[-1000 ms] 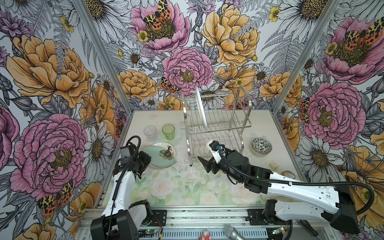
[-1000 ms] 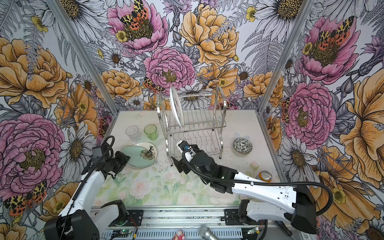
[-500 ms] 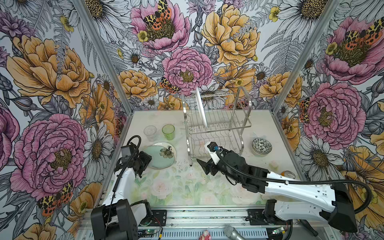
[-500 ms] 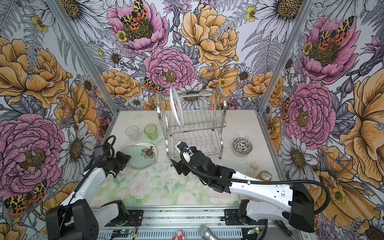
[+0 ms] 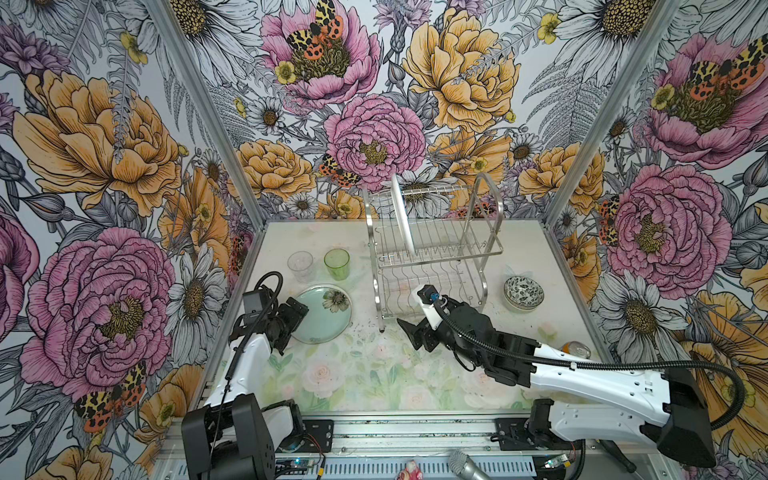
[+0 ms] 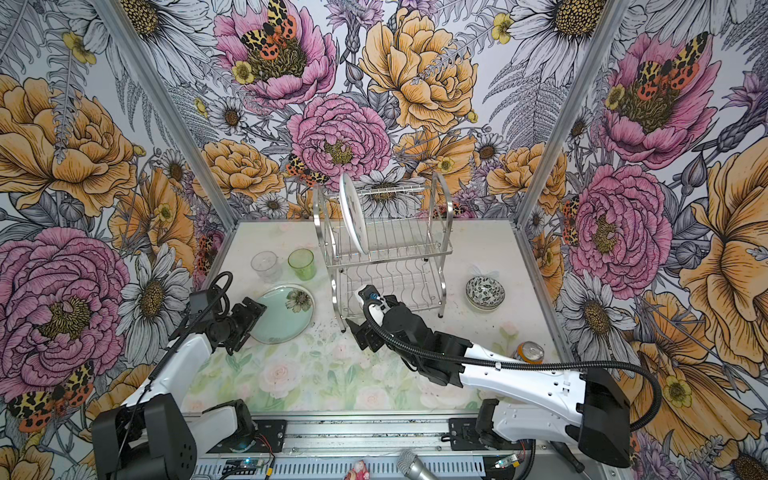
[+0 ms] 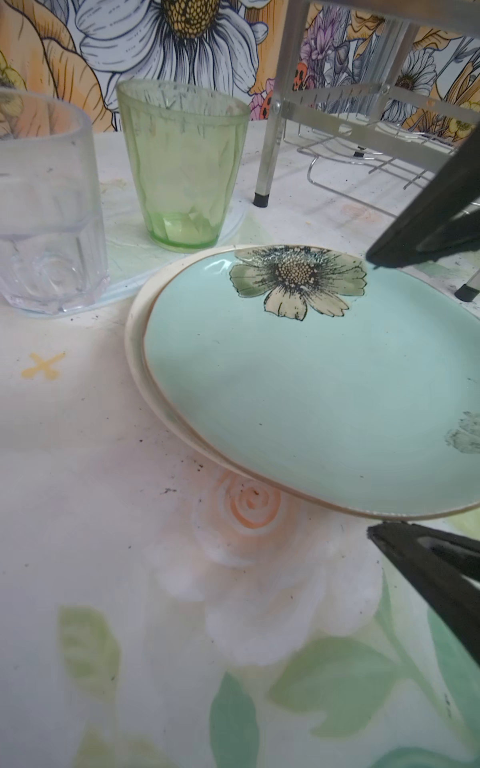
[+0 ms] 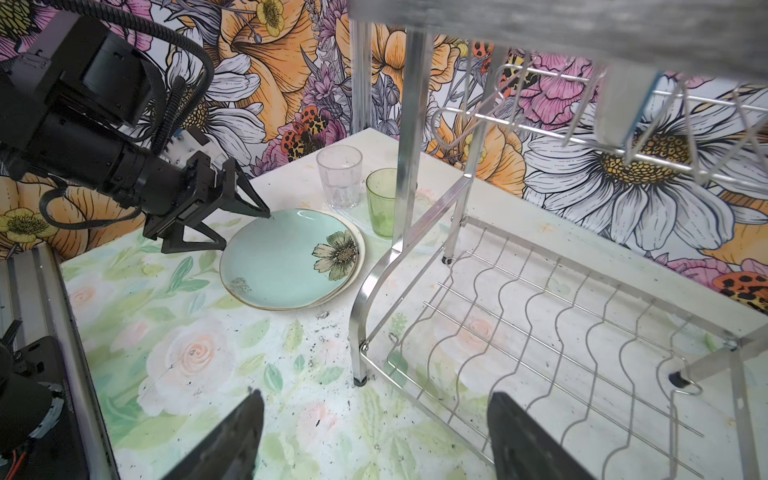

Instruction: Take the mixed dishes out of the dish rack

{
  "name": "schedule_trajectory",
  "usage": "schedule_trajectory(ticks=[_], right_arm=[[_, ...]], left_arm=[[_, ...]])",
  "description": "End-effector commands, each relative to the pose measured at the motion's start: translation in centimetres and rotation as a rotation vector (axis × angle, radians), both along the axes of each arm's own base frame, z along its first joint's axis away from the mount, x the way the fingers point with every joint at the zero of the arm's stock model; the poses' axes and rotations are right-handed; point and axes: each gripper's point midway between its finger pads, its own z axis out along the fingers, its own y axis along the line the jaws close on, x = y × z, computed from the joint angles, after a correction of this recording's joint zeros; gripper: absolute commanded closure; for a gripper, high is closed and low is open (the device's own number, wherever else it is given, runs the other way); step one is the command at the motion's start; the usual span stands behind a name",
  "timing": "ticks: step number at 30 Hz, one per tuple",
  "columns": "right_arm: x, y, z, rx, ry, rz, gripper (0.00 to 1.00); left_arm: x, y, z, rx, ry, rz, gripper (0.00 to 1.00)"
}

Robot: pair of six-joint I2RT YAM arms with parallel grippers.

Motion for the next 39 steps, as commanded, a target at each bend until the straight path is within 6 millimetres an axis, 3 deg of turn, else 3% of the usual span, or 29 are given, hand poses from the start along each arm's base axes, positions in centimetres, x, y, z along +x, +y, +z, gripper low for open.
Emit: schedule_trajectory(ticks=[1,11,17,22,31,39], right_arm=[[0.2,-0.6,0.3,0.018,0.000,-0.021,0.15],[0.2,-0.5,0.0,0.032,0.021,-0.016,0.15],[0.4,-1.1,0.8,0.081,0.041,-0.026,0.15],[0.5,-1.4,1.9,0.128,0.054,-0.023,0.15],[0.5,-1.1,4.7,0.204,0.060,-0.002,0.16],[0.4,-1.1,6.6,0.226,0.041,0.009,0.16]], left_arm=[[0.8,0.9,1.7,0.085,-0.026,-0.002,0.01],[1.1,0.0,3.7,0.085,-0.076,-0.009,0.01],[1.3,-3.0,9.5,0.080,-0.258,-0.054,0.01],[1.0,-6.9,13.7,0.107,-0.373,-0.154,0.01],[1.8,-13.8,15.9,0.154,-0.417,-0.387,0.01],[4.0,-15.9,16.7,0.165,-0.433,-0.442,0.01]])
